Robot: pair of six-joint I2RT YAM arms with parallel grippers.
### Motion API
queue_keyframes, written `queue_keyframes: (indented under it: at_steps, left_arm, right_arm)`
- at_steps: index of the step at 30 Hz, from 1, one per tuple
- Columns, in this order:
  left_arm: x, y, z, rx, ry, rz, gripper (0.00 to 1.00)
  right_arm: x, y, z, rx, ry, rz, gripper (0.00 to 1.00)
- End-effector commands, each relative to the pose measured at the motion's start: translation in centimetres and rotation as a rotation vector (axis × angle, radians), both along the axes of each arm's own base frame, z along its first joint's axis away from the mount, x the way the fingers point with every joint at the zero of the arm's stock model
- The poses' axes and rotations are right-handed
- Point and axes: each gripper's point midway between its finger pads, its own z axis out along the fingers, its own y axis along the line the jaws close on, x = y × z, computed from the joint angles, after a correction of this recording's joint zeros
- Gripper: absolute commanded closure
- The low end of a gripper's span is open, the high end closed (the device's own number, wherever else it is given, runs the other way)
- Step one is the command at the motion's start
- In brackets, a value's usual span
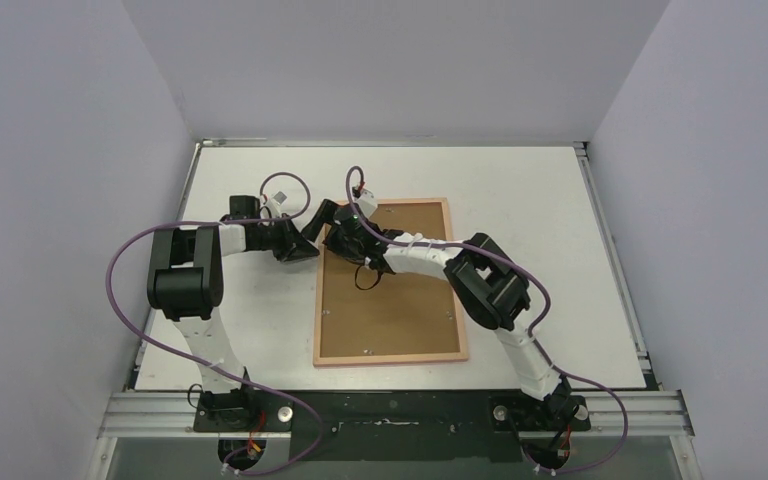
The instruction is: Put the photo into the frame
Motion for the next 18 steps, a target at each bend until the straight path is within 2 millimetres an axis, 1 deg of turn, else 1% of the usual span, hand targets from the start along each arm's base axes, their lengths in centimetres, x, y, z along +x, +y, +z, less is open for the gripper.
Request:
queue_keyframes:
  at_steps: [1,8,18]
  left_arm:
    - [-1.8,0.7,-2.1,0.071,0.069,0.014,1.00]
    - [-2.2,0.7,-2.1,0.065,0.067,0.011,1.00]
    - [-2.2,0.6,-2.2,0.062,0.068,0.007,1.00]
  right_arm:
    - [0.5,1.4,1.4,0.014,-0.038,0.007,0.00]
    - [0.6,1.9,0.7,0.015,-0.027,0.006,0.00]
    - [0.5,1.4,-0.2,-0.012,-0.011,-0.011,0.00]
